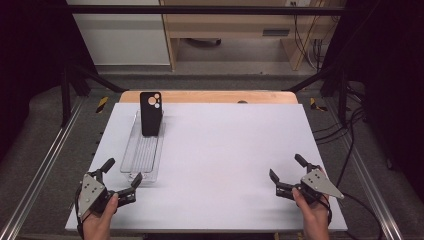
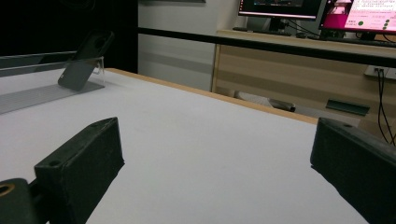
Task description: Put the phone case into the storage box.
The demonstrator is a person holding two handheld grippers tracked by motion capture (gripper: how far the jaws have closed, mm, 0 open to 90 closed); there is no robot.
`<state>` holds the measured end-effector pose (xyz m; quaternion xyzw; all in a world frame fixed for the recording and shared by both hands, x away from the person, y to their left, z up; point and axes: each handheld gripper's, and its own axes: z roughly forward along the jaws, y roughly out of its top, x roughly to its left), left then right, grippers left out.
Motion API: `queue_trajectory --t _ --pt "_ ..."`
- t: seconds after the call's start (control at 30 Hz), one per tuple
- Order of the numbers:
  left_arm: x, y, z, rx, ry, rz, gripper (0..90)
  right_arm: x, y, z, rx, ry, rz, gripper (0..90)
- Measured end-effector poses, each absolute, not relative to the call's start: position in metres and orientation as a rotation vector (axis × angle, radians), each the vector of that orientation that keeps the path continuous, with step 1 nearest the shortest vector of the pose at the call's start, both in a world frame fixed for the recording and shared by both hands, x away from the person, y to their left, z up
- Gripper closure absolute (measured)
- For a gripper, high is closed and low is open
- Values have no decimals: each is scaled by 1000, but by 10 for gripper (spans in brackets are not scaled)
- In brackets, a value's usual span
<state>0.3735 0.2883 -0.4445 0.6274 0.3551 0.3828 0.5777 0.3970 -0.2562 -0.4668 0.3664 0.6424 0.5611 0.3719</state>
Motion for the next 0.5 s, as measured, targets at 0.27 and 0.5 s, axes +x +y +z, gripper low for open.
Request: queue_trajectory --t 0.27,0.5 --pt "378 288 -450 1475 799 862 22 397 -256 -469 940 1651 1437 26" --pt "390 278 -452 1486 763 861 22 401 -250 -475 943 1675 1437 25"
